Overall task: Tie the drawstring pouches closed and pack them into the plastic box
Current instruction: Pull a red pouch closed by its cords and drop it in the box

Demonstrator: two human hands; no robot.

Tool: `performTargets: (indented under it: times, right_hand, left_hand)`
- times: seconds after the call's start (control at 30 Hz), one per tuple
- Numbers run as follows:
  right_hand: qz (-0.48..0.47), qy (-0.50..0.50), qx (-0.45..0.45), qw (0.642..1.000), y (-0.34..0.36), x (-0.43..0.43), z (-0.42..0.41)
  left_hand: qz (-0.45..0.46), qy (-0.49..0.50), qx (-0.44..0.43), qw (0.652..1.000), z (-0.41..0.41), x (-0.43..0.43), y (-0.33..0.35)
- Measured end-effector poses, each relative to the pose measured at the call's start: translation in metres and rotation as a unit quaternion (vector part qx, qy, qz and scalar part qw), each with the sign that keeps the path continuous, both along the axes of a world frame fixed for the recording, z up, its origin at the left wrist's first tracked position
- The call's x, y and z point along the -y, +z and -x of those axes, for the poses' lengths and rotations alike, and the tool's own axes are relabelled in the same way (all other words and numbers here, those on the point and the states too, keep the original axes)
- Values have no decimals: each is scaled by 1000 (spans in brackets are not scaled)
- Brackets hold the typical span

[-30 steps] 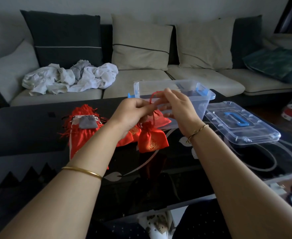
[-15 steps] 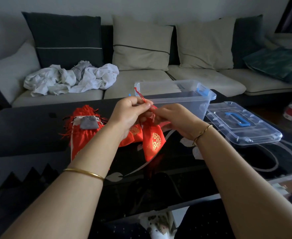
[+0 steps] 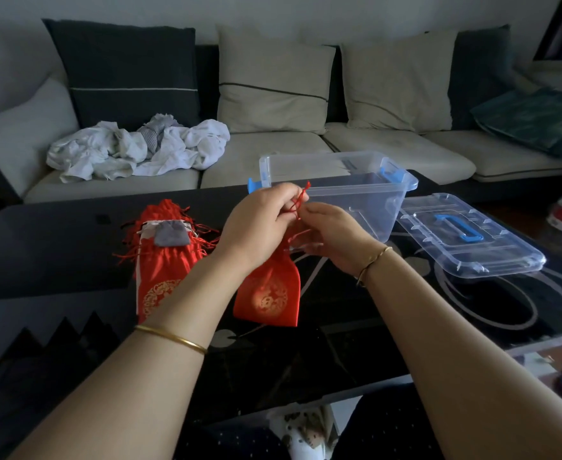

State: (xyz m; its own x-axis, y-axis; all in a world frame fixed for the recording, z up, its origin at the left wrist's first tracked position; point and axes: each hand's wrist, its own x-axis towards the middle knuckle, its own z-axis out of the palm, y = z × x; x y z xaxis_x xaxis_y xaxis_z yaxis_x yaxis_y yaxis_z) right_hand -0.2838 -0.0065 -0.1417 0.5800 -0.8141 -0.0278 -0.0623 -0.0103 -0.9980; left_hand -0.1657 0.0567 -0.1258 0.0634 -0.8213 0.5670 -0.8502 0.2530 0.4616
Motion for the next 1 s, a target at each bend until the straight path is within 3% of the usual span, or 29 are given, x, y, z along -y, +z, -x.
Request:
performTargets:
  times: [0.23,0.53,0.83,1.0]
  right_hand:
    - [-105,86,100,986,-2,6,4]
    - [-110,101,88,985,-8,5,3]
    - [-164,36,134,977,-3,9,4]
    - [-192,9,117,974,-6,14,9]
  left_hand:
    - [104,25,12,994,0,1,-5]
    - [117,12,-45,992,-1,1,-6]
    - [29,-22,-228,973,-8,5,-9]
    - [-52,-56,-402,912,-11,3,-10]
